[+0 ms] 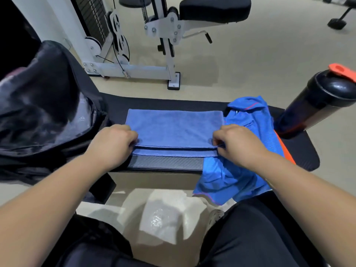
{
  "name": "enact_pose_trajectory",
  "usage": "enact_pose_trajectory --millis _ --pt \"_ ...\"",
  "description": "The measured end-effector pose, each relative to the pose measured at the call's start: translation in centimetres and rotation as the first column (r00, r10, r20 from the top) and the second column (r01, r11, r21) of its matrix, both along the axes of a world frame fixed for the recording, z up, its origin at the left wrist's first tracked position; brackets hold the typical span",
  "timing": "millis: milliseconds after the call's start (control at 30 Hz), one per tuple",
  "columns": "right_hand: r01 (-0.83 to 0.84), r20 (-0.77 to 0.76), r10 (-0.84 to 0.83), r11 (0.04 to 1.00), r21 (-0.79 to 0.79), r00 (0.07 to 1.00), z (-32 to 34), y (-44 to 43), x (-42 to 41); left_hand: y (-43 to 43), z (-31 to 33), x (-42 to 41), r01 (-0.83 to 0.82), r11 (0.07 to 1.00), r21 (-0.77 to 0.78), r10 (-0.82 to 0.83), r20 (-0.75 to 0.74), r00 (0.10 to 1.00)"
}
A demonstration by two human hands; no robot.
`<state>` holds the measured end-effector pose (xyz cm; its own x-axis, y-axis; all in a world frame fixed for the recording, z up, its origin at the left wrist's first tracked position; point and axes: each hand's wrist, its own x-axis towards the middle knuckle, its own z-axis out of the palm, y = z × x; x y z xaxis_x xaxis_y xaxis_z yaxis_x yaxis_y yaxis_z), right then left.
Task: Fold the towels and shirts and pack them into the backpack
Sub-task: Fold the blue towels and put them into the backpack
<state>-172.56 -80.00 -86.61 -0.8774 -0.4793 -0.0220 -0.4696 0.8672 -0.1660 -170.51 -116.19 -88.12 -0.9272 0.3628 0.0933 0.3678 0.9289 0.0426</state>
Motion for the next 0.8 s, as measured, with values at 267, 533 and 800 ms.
enact_pose_trajectory --millis 267,533,800 --pt "-0.047 -0.057 0.045 0.998 -0.029 0.997 -1.7 0.9 2.3 -0.1 -0.4 2.0 0.093 0.99 -0.107 -0.093 0.007 0.996" --pt "-0.087 -0.106 0.087 0.996 0.003 0.991 -2.2 1.1 2.7 -0.5 -1.5 2.5 0.181 0.976 -0.118 -0.188 -0.05 0.981" --pt "-0.16 -0.144 0.159 0.987 0.003 0.977 -3.1 1.1 3.3 -0.5 -1.5 3.0 0.185 0.977 -0.108 -0.182 0.03 0.983"
